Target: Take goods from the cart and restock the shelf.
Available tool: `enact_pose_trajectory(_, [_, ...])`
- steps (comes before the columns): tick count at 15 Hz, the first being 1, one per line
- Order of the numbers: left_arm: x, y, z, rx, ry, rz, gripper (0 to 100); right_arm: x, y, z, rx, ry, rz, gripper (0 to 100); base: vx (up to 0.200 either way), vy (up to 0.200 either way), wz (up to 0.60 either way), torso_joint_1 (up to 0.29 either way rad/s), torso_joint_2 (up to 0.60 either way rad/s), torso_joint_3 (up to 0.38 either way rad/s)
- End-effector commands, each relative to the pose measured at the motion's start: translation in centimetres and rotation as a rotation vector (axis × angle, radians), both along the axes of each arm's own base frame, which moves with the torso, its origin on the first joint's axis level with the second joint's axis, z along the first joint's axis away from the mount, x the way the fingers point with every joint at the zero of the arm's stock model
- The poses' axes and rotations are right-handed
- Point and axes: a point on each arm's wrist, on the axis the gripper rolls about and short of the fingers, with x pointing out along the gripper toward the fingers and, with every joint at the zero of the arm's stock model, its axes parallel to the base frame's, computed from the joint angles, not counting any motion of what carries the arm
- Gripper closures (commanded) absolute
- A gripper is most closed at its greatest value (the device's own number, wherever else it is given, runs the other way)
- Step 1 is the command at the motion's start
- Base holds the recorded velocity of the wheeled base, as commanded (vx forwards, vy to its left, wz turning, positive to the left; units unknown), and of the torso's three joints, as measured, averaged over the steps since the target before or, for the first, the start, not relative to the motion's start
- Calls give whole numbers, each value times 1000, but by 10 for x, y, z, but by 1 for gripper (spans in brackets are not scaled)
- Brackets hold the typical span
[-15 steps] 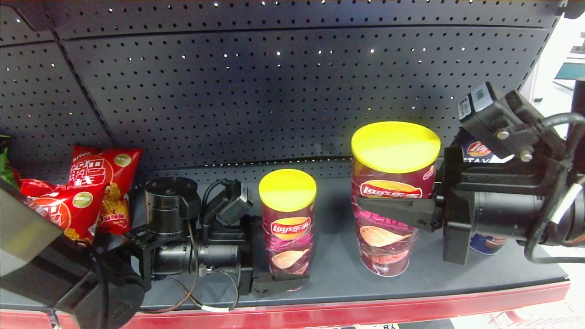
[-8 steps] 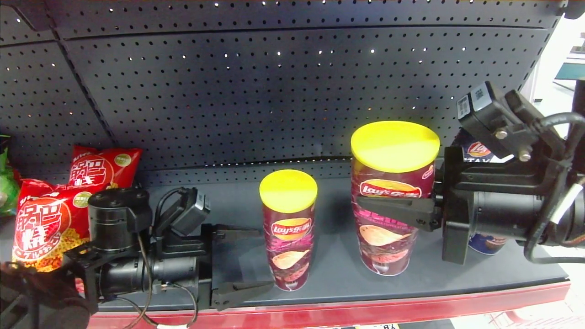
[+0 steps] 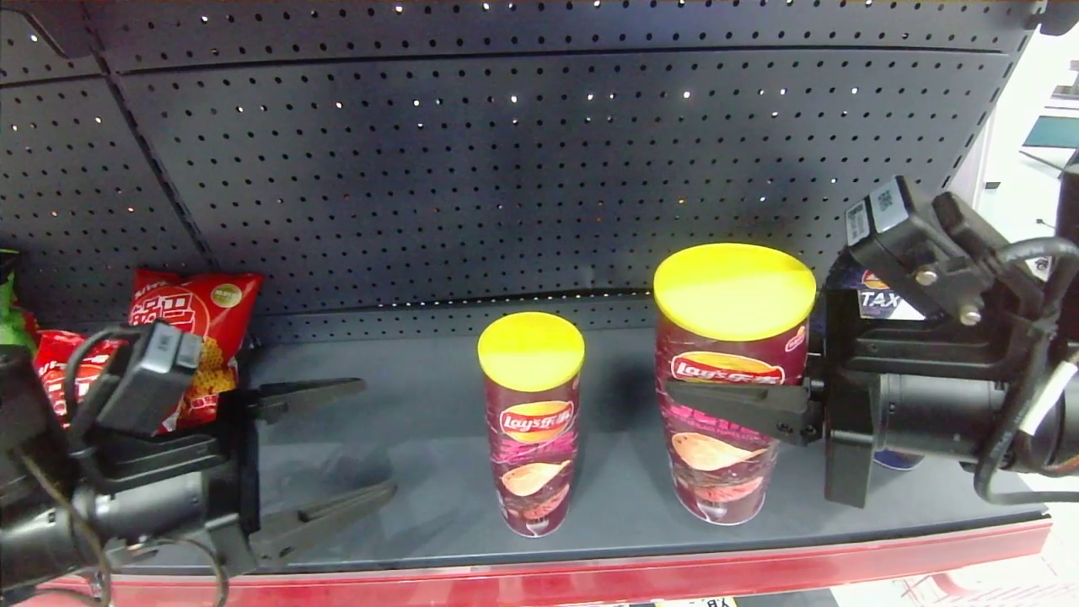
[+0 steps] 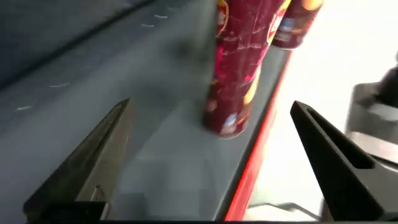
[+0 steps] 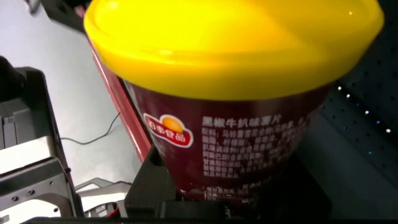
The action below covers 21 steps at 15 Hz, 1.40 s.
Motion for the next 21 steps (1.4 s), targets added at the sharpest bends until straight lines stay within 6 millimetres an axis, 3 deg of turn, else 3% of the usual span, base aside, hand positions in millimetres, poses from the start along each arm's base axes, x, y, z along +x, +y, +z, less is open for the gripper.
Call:
enact_pose_trajectory(1, [-60,30,3,5,-114,161,0,-3,-3,0,4,-3,-2,100,0,0,0,0,0,0])
enact_pose_trajectory(3, [-101,32,-11,-8,-148,179,0,-2,-8,1,5,-6,-19,100,0,0,0,0,0,0])
enact_pose_trajectory(4, [-104,32,-12,-11,-144,182,0,-2,-9,1,6,-7,-22,100,0,0,0,0,0,0])
enact_pose_trajectory(6, [-152,33,-31,-32,-102,249,0,-5,-15,-3,3,0,-31,100,0,0,0,0,0,0])
enact_pose_trajectory(10, [-198,35,-73,-66,-85,422,0,-5,-24,0,19,-1,-57,100,0,0,0,0,0,0])
enact_pose_trajectory(16, [-195,44,-74,-39,-100,861,0,-6,-30,0,22,-5,-76,100,0,0,0,0,0,0])
enact_pose_trajectory(21, [-194,47,-79,-42,-84,964,0,-6,-34,0,30,-1,-95,100,0,0,0,0,0,0])
